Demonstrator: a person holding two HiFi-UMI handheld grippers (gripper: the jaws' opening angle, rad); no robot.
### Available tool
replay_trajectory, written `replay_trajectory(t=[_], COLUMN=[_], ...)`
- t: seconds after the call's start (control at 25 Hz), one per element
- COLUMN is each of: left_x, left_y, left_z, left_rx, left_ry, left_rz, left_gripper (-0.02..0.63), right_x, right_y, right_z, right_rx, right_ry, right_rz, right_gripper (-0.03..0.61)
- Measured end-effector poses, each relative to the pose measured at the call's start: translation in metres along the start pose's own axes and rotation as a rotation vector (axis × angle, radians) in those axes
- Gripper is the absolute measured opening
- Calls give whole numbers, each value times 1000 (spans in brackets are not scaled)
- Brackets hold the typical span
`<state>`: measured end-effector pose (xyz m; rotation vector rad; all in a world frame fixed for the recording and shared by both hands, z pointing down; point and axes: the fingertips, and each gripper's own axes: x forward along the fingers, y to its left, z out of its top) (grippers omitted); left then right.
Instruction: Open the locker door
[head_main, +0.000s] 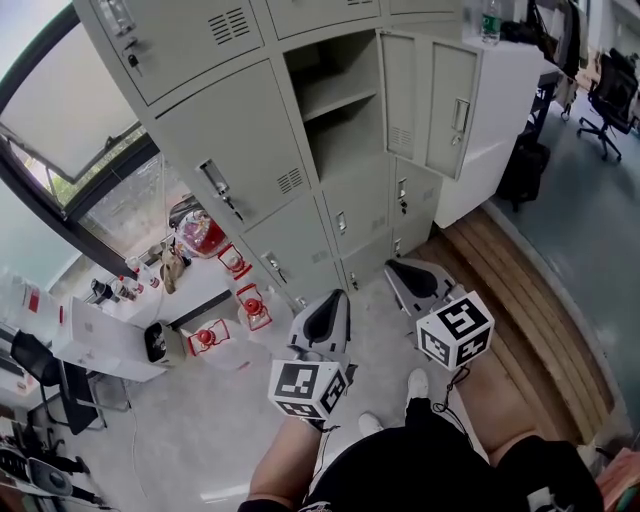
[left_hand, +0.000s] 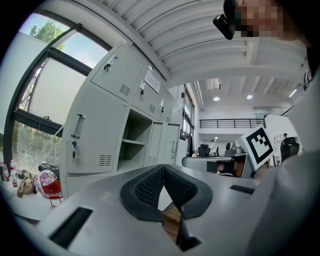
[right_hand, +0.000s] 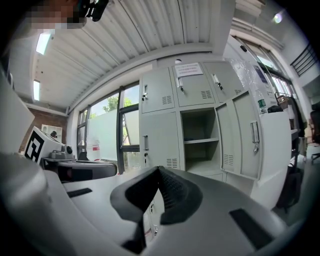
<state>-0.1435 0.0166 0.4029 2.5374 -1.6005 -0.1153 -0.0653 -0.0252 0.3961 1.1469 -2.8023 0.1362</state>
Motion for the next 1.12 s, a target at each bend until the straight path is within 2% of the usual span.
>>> replay_trajectory(t=[0.44, 1.12], left_x=[-17, -29], left_y=[2, -5], left_z=[-3, -3], left_rx=[14, -11], left_ry=[15, -8], left_rz=[-12, -33], left_gripper=[17, 17], right_x=[-3, -18], right_y=[19, 32], right_z=[-6, -3], right_rx=[21, -17], right_ry=[-7, 16], right_rz=[-2, -17], right_gripper=[54, 54])
